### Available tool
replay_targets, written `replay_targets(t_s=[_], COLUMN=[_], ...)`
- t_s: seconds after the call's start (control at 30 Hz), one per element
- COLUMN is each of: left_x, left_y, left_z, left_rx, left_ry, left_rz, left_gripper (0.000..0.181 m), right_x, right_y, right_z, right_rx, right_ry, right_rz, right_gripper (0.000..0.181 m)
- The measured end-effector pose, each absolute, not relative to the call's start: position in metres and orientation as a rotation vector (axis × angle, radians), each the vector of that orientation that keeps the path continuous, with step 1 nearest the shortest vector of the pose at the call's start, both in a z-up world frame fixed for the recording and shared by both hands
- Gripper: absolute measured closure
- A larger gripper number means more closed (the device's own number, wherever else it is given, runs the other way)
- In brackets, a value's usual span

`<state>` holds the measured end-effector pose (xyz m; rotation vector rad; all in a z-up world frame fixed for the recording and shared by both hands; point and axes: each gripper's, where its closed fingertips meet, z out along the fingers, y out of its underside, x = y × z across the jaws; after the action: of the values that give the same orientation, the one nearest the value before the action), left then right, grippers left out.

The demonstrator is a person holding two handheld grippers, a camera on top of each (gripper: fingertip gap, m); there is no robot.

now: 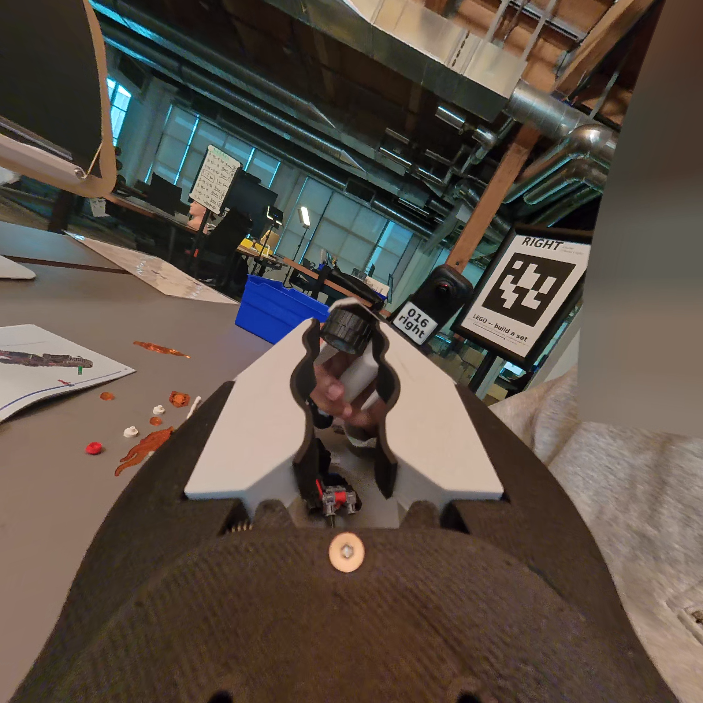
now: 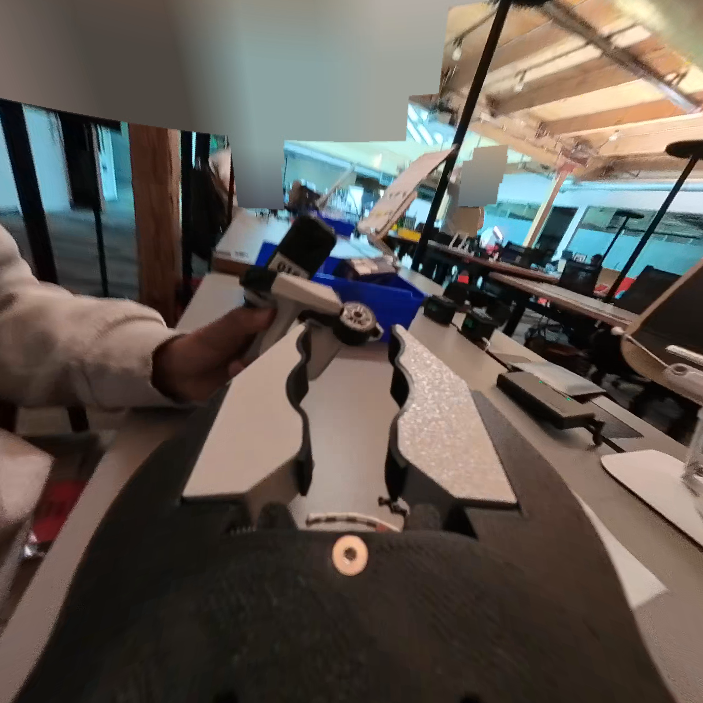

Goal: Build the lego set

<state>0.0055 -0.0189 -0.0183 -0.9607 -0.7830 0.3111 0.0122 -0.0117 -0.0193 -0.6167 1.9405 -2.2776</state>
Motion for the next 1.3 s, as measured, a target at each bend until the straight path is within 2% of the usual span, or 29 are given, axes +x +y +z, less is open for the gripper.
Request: replay_targets(t_s=[0.13,0.27,0.47,1.3], left_x=[0.004,0.002,-0.001,-0.007], left_y=[-0.018,-0.014,-0.004,-0.003], left_z=[-0.020,-0.024,-0.033,-0.040], left_rx=[-0.980,-1.036,-1.162,-1.229], left_ry=[-0.790,-0.802,-0.810,-0.829], left_rz=[0.340,0.394,0.508,0.618], left_gripper=[0.156,0.156,0.156,0.156], right_x=[0.001,-0.001,-0.006,0.001], right_y=[-0.002,-0.005,-0.013,-0.017], right_z=[-0.001,-0.009,-0.022,-0.034], right_rx=[-0.479,-0.383,-0.201,-0.193], right_ry=[1.781,1.764,1.711,1.737], right_rz=[-2.315,-2.155,-1.869,-1.760], right_gripper=[0.151,0.164,0.156,0.158])
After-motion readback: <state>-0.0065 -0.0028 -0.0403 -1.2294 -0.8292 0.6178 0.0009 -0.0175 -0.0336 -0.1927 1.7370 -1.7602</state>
